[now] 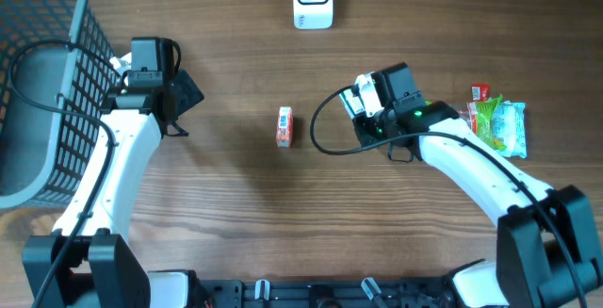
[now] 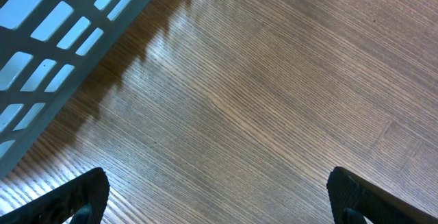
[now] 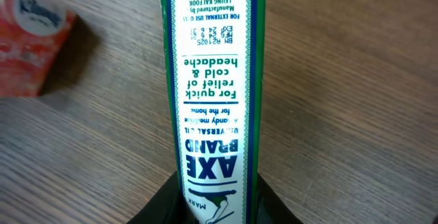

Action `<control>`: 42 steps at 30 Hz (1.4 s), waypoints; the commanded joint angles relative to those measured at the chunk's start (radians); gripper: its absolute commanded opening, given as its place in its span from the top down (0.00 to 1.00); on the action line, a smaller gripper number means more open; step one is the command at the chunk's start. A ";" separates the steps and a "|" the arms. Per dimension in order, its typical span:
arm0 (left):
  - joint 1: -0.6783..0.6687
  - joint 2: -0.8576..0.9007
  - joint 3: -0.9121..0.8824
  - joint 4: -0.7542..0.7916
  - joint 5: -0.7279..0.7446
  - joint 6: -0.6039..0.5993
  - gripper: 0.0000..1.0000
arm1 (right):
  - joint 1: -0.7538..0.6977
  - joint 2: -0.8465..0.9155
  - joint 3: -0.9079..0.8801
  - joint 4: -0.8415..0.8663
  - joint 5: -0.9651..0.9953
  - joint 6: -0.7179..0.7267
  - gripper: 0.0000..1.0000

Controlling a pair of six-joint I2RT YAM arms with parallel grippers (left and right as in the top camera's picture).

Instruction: Scan the item barcode

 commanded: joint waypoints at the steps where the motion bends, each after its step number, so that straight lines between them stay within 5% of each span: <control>1: 0.004 0.005 0.001 0.003 -0.013 0.008 0.00 | 0.003 -0.035 0.035 -0.002 0.008 0.015 0.82; 6: 0.004 0.005 0.001 0.003 -0.013 0.008 0.00 | 0.003 -0.035 0.129 -0.065 0.085 0.015 0.81; 11: 0.004 0.005 0.001 0.003 -0.013 0.008 0.00 | 0.003 -0.027 0.423 -0.212 0.155 0.016 0.84; 20: 0.004 0.005 0.001 0.003 -0.013 0.008 0.00 | 0.008 0.259 0.928 -0.290 0.262 -0.071 0.82; 29: 0.004 0.005 0.001 0.003 -0.013 0.008 0.00 | 0.016 0.522 0.938 -0.063 0.453 -0.306 0.94; 42: 0.004 0.005 0.001 0.003 -0.013 0.008 0.00 | 0.150 0.767 0.935 0.363 0.823 -0.721 0.95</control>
